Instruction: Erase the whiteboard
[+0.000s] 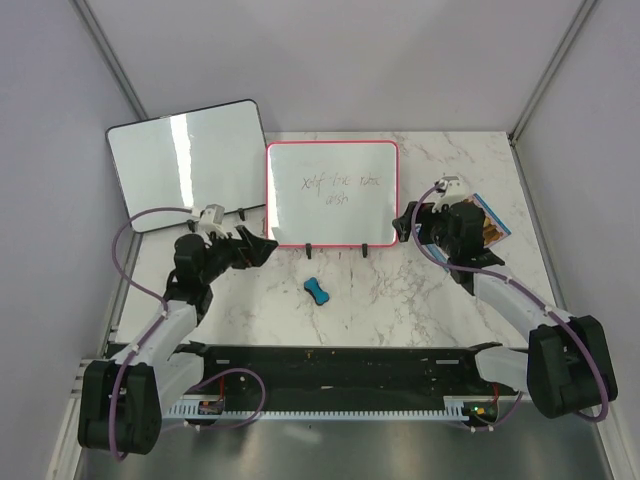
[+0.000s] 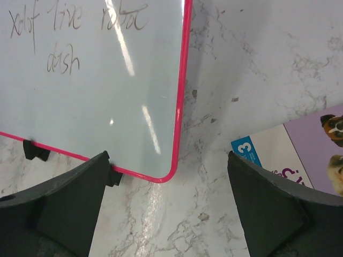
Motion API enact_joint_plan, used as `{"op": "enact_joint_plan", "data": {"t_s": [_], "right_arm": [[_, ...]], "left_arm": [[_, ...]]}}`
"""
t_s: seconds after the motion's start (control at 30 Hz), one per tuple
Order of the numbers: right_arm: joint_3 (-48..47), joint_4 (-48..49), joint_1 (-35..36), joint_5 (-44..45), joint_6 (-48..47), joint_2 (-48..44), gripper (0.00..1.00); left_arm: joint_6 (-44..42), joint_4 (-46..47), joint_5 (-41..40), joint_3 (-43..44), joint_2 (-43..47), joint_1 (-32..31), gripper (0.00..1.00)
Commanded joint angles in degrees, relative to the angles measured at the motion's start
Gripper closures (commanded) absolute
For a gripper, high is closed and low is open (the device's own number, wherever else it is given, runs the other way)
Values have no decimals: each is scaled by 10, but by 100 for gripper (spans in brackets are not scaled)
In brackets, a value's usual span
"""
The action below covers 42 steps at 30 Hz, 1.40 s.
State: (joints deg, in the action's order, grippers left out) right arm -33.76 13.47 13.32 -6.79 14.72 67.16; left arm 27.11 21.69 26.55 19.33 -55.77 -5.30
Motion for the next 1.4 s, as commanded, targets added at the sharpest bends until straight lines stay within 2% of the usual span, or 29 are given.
{"op": "enact_joint_plan", "data": {"t_s": [0.0,0.07,0.17,0.2,0.27,0.3,0.43,0.5,0.53,0.63,0.83,1.07,1.23,1.37], "right_arm": [[-1,44,0,-43,8,25,2],[1,41,1,-37,3,25,2],[7,36,1,-25,-7,18,2],[8,34,1,-22,-11,17,2],[11,33,1,-18,-12,12,2],[14,34,1,-16,-11,13,2],[17,33,1,-6,-7,18,2],[18,33,0,1,-7,22,2],[19,31,1,5,-7,23,2],[19,26,1,10,-7,23,2],[19,27,1,7,-4,26,2],[19,28,1,-1,2,25,2],[20,26,1,-2,3,21,2],[20,28,1,-6,5,24,2]], "left_arm": [[49,19,65,-16,15,-23,0],[58,-23,54,-9,23,-53,0],[73,-87,-37,13,49,-99,0],[79,-129,-87,32,51,-130,0],[98,-181,-126,59,41,-155,0],[102,-242,-161,93,34,-180,0],[138,-363,-265,175,-45,-260,0],[194,-421,-342,227,-78,-301,0],[215,-484,-358,247,-97,-312,0],[283,-573,-388,312,-177,-352,0],[385,-599,-414,351,-268,-424,0],[403,-600,-440,386,-335,-468,5],[404,-599,-448,403,-363,-473,7],[402,-597,-449,410,-381,-475,15]]}}
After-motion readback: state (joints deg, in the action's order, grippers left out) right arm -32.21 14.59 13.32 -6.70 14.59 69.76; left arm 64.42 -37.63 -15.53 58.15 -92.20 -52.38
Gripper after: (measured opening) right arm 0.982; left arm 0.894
